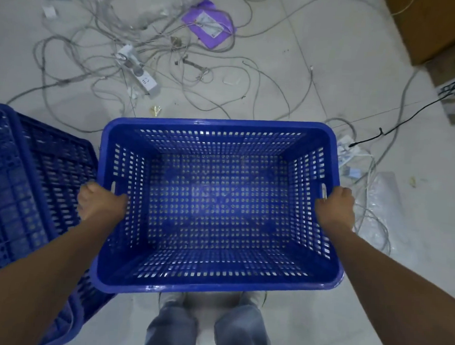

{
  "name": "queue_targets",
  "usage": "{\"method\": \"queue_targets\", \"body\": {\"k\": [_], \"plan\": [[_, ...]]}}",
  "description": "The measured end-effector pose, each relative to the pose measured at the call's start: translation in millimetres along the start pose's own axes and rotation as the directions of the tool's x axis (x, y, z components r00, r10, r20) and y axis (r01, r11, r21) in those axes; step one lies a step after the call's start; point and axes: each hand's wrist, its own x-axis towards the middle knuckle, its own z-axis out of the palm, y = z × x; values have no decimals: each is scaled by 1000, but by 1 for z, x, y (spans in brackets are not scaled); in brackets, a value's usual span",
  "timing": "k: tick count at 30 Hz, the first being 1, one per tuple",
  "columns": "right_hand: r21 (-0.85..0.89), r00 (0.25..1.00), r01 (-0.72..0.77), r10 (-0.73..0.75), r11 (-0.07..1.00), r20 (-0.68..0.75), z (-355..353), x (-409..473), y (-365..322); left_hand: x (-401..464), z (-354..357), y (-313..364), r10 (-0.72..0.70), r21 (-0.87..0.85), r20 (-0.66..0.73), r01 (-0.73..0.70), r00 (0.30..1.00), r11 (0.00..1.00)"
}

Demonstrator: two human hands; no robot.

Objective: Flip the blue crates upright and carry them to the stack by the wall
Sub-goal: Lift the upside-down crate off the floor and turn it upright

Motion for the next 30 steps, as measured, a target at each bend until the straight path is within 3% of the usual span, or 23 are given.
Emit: {"method": "queue_targets", "body": {"k": [3, 5, 10, 15, 22, 30], "plan": [[104, 984, -174, 170, 979, 49, 2, 22, 9, 14, -2, -1, -174, -244, 130, 202, 976, 948], [167, 963, -254, 233, 953, 133, 9, 33, 10, 12, -3, 3, -200, -341, 221, 268, 955, 901], [321, 935, -351, 312, 880, 167, 24, 50, 10, 16, 0, 3, -175, -456, 269, 285, 947, 843], [332, 908, -416, 364, 847, 209, 18, 58, 16, 15, -14, 0, -160, -539, 333, 327, 929, 776], [309, 938, -335, 283, 890, 202, -50, 31, 16, -29, -70, -10, -182, -583, 306, 335, 934, 740], [235, 982, -152, 120, 960, 144, -236, -29, -8, -112, -218, -11, -132, -650, 198, 231, 971, 724]]}}
